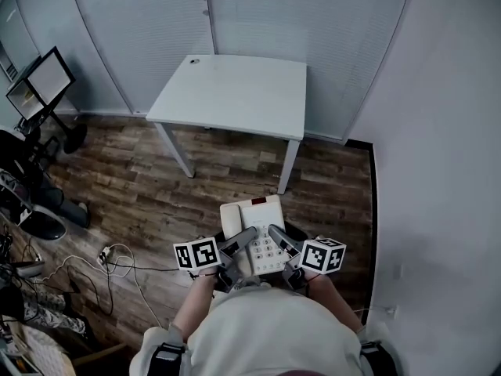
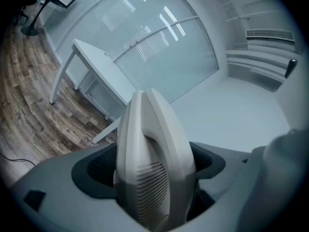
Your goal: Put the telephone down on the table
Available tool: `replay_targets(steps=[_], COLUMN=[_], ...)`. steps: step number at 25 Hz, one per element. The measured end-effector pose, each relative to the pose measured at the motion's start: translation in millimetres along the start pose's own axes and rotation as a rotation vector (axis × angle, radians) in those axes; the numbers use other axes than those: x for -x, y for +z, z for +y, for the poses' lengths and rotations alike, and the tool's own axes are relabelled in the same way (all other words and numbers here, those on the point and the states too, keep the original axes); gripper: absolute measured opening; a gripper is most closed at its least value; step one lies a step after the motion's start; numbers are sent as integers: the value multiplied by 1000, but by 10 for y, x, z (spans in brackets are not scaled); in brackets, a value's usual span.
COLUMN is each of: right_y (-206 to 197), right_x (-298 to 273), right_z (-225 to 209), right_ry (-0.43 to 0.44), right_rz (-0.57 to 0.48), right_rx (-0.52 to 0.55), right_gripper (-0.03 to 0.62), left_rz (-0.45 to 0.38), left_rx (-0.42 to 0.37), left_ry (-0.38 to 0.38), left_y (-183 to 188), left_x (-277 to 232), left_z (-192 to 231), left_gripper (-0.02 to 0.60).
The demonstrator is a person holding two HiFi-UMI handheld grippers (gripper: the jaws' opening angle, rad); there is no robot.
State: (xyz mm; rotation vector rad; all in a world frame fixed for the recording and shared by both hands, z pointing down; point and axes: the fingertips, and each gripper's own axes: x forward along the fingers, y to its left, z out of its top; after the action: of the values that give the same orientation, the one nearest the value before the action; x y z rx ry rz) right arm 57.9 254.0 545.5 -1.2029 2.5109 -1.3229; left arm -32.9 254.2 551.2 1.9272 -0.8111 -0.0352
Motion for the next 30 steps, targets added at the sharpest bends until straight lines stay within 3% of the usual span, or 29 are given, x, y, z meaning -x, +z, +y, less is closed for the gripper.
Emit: replay_targets(steps=[5, 10, 30], right_y=[88, 458, 1323], right_x=[-60, -371, -1457], right_z=[-28, -255, -422], right_ry=[-14, -13, -35], right_rz=[-10, -3, -4], right_rx=[11, 13, 16], right_gripper=[236, 236, 236], left_rz=[4, -1, 12], left_rx=[-2, 2, 2], left_ry=[-14, -11, -33], left_y=[92, 480, 1732], left_x=[-72, -415, -894], left_z=[23, 147, 597], left_gripper=[433, 433, 433])
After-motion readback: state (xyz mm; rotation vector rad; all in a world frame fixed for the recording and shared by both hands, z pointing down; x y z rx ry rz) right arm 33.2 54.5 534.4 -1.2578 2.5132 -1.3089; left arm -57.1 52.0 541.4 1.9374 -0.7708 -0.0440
